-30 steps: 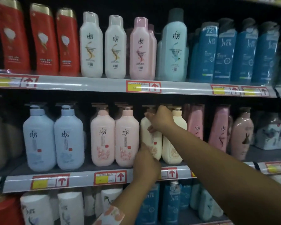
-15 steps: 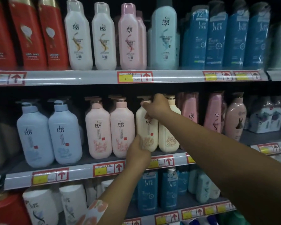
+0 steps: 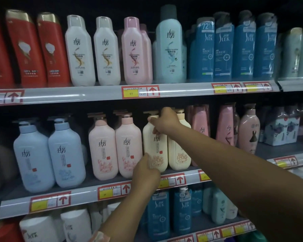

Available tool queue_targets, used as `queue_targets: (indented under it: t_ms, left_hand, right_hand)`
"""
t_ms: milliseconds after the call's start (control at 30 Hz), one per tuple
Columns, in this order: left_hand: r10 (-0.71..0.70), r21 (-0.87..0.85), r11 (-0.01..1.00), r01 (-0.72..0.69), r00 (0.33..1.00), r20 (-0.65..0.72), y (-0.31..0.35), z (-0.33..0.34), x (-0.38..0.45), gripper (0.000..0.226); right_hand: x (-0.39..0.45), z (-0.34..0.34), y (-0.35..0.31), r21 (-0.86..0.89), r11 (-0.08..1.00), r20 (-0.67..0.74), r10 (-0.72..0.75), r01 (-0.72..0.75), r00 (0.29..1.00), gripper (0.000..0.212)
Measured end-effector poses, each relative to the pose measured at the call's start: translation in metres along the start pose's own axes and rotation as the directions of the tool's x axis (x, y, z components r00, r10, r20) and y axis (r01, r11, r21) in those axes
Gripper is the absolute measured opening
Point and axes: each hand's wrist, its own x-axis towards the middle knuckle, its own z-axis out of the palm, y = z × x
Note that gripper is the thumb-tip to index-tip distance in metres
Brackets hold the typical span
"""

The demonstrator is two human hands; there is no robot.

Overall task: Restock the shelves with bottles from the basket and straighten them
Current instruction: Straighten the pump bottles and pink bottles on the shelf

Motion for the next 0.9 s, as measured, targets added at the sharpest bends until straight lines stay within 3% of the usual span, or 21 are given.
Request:
queue_targets:
  t_ms: [200,367,533,700,800,900]
  left_hand:
    - [0.014,0.021,1.0,-0.014,1.0,0.001,-0.001,-0.001,-0.004,0.07]
    - [0.135,0.201,0.97,-0.139,0.99,0.034,-0.003,0.005,-0.015,0.078]
    - [0.149,0.242,0.958,-0.156,0.988,0.048,-0.011,0.009,-0.023,0.085]
    - [0.22,0.286,0.93,-0.23,0.973,0.067,-0.013,-0.008,-0.03,0.082]
    - [0.307,0.385,0.869,-0.309,0.949,0.069,-0.012,-0.031,-0.03,0.075]
    - [0.346,0.424,0.845,-0.325,0.938,0.028,-0.016,-0.056,-0.029,0.074]
  right_hand:
    - [0.004,-0.003,0.002,-0.057,0.998,0.023,-0.004,0.006,1.0,0.03]
    - [-0.002,-0.005,0.005,-0.091,0.995,0.039,-0.026,0.03,0.999,0.031]
    - [-0.011,-0.005,0.005,-0.113,0.993,0.058,-0.034,0.041,0.998,0.028]
    - [-0.014,-0.008,0.009,-0.014,1.0,0.089,-0.006,0.007,0.996,0.022]
    - [-0.016,-0.011,0.015,0.102,0.995,0.075,0.012,-0.02,0.997,0.035]
    - [-0.033,-0.005,0.014,0.212,0.977,-0.071,-0.018,0.033,0.997,0.045]
